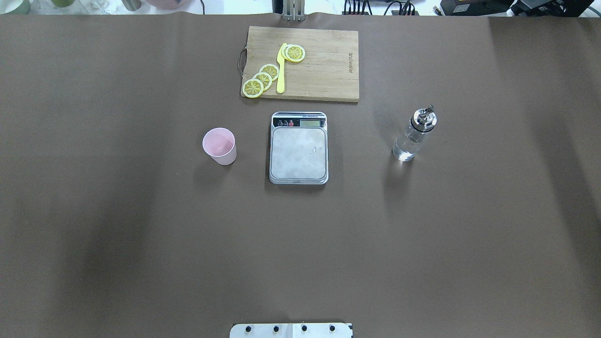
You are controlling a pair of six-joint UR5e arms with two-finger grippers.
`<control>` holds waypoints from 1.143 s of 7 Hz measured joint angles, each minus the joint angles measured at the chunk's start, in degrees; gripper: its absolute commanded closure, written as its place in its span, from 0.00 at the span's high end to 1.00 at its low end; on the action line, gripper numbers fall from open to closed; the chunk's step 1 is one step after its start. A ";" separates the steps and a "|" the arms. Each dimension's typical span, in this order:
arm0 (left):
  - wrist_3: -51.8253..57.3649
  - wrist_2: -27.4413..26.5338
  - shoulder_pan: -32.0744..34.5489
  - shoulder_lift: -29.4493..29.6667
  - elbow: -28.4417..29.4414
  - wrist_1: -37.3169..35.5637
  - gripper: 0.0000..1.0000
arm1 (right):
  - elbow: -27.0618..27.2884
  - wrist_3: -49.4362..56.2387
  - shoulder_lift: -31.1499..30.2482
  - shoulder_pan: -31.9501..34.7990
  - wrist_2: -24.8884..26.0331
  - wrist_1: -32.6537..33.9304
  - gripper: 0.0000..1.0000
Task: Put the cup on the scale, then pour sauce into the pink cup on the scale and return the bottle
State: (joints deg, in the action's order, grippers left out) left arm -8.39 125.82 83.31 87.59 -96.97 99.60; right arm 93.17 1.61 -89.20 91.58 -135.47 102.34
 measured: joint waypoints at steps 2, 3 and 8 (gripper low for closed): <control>0.06 0.15 0.05 -1.02 -0.40 0.04 0.99 | 0.14 -0.19 0.25 0.00 -0.16 -0.01 1.00; 0.10 0.19 0.03 -1.28 -0.38 0.02 0.99 | 0.19 -0.22 0.35 0.00 -0.26 0.00 1.00; -0.04 0.44 -0.32 1.27 -0.55 -0.12 0.99 | 2.34 -0.49 0.57 0.00 -0.46 0.04 1.00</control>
State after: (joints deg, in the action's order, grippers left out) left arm -8.43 126.26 82.99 88.86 -97.52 99.47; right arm 95.51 1.12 -88.63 91.58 -135.92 102.38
